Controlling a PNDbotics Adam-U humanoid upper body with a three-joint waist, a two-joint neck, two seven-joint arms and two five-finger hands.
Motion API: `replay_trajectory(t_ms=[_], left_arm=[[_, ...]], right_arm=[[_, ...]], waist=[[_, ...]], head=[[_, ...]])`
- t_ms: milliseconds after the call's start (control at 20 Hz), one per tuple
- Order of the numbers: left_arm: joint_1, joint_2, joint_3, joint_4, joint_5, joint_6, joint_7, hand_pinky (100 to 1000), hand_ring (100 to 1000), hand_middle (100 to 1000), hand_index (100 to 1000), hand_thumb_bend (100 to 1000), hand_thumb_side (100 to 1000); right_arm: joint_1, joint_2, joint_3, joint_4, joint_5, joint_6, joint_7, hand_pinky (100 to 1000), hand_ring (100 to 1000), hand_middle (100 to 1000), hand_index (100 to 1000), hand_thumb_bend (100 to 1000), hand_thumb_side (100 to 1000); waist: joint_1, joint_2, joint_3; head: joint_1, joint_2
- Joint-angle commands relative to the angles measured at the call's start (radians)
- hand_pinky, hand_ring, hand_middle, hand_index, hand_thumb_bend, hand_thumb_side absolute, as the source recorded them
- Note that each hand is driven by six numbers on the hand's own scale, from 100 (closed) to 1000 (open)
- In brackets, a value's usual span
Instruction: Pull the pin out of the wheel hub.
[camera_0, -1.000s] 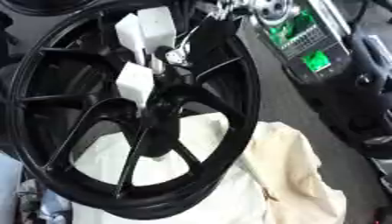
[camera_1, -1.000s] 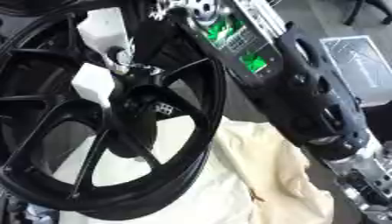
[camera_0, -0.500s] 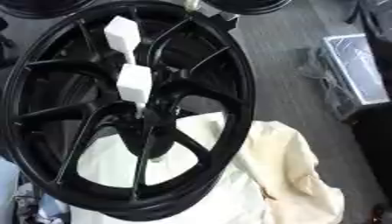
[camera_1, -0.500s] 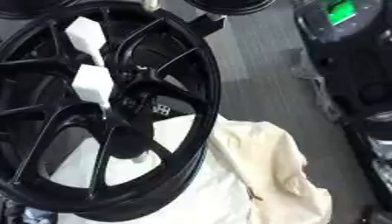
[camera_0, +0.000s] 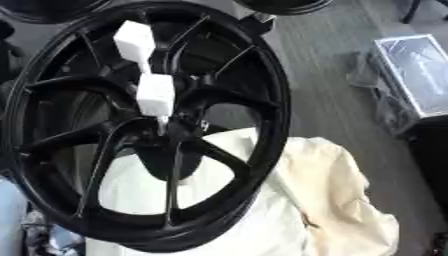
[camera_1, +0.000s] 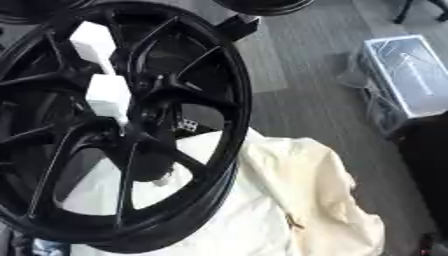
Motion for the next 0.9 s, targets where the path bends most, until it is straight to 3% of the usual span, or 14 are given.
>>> replay_trajectory(t_ms=[50, 250, 500, 550, 750, 900], left_arm=[[-0.003, 0.017, 0.018, -0.019, 0.000, -0.003, 0.007, 802, 788, 783, 784, 363, 787], [-0.007, 0.009, 0.018, -0.023, 0.002, -0.004, 0.007, 803, 788, 783, 784, 363, 786], [-0.008, 0.007, 0.017, -0.024, 0.002, -0.004, 0.007, 803, 788, 783, 784, 363, 786], [-0.009, 0.006, 0.019, -0.025, 0.002, -0.005, 0.007, 804, 788, 784, 784, 363, 785], [-0.007, 0.003, 0.020, -0.027, 0.002, -0.005, 0.009, 805, 788, 784, 784, 364, 785], [-0.005, 0.002, 0.021, -0.028, 0.002, -0.005, 0.011, 805, 788, 785, 784, 364, 786]], right_arm=[[0.089, -0.056, -0.092, 0.028, -0.003, -0.009, -0.093, 733, 582, 463, 616, 398, 168], [0.199, -0.006, -0.136, 0.093, 0.005, -0.062, -0.136, 763, 660, 549, 710, 495, 227], [0.217, 0.006, -0.144, 0.124, 0.016, -0.106, -0.127, 766, 668, 558, 721, 504, 233], [0.224, 0.014, -0.142, 0.133, 0.018, -0.107, -0.122, 857, 835, 793, 908, 525, 228], [0.271, 0.073, -0.164, 0.193, 0.046, -0.143, -0.141, 858, 831, 790, 904, 479, 177], [0.267, 0.086, -0.178, 0.203, 0.032, -0.147, -0.177, 852, 805, 757, 887, 551, 254]], waist=[[0.001, -0.011, -0.002], [0.008, -0.012, 0.003], [0.009, -0.012, 0.006], [0.011, -0.011, 0.005], [0.010, -0.012, 0.011], [0.008, -0.014, 0.010]], head=[[0.013, -0.002], [0.040, -0.002], [0.047, -0.002], [0.062, -0.002], [0.072, -0.002], [0.069, -0.002]])
